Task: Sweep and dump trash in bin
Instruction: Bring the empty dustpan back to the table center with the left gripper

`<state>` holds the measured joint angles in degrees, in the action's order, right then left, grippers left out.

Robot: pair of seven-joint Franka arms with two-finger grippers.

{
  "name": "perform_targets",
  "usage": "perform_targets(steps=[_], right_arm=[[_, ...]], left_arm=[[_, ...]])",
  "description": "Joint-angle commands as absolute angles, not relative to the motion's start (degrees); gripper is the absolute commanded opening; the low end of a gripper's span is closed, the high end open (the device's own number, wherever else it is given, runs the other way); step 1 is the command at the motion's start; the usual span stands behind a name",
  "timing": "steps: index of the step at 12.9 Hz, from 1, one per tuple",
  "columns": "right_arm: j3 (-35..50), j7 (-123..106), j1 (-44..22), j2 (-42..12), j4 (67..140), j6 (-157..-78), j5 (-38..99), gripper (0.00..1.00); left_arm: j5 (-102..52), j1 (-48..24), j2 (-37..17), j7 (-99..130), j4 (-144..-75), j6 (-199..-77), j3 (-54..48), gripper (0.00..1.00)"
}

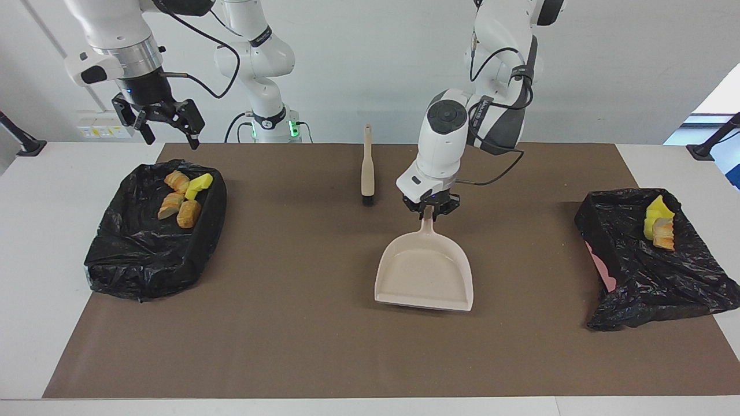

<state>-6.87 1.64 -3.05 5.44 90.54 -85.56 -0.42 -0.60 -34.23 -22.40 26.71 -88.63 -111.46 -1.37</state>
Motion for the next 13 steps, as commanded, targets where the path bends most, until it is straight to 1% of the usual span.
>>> perform_targets(steps=[1, 4, 6, 7, 8, 10, 11, 13], right_arm=[[-7.1, -0.7, -3.8, 6.0, 88.9, -83.6, 1.0, 1.00], [-6.9, -0.6, -4.7, 5.2, 88.4, -83.1, -0.3, 1.00], [-6.9, -1.0, -4.7, 5.0, 88.4, -83.5, -0.2, 1.00], [-6.9, -1.0, -4.6, 5.0, 88.4, -83.7, -0.2, 1.00], [-6.9, -1.1, -4.4, 5.1, 88.4, -83.7, -0.2, 1.00], [-6.9, -0.8, -4.3, 5.3, 88.4, -83.9, 0.3, 1.00], [-6.9, -0.7, -4.6, 5.2, 88.4, -83.8, 0.1, 1.00], [-7.0, -0.8, -4.6, 5.0, 88.4, -83.2, 0.6, 1.00]], left_arm=[[-1.6, -36.7, -25.1, 28.0, -84.7, -112.9, -0.2, 0.00], [-1.0, -38.7, -28.9, 28.2, -83.6, -114.9, -0.1, 0.00], [-1.4, -38.8, -29.1, 28.2, -83.8, -115.7, -0.2, 0.00], [-1.1, -39.4, -30.7, 28.5, -83.7, -116.4, -0.1, 0.00], [-1.2, -39.9, -31.2, 29.1, -83.8, -117.4, -0.2, 0.00], [-1.8, -39.9, -31.1, 30.0, -84.0, -117.5, -0.2, 0.00], [-1.8, -40.0, -30.9, 30.0, -84.0, -117.4, -0.2, 0.15], [-1.4, -40.0, -30.8, 30.0, -83.8, -116.4, -0.1, 0.51]])
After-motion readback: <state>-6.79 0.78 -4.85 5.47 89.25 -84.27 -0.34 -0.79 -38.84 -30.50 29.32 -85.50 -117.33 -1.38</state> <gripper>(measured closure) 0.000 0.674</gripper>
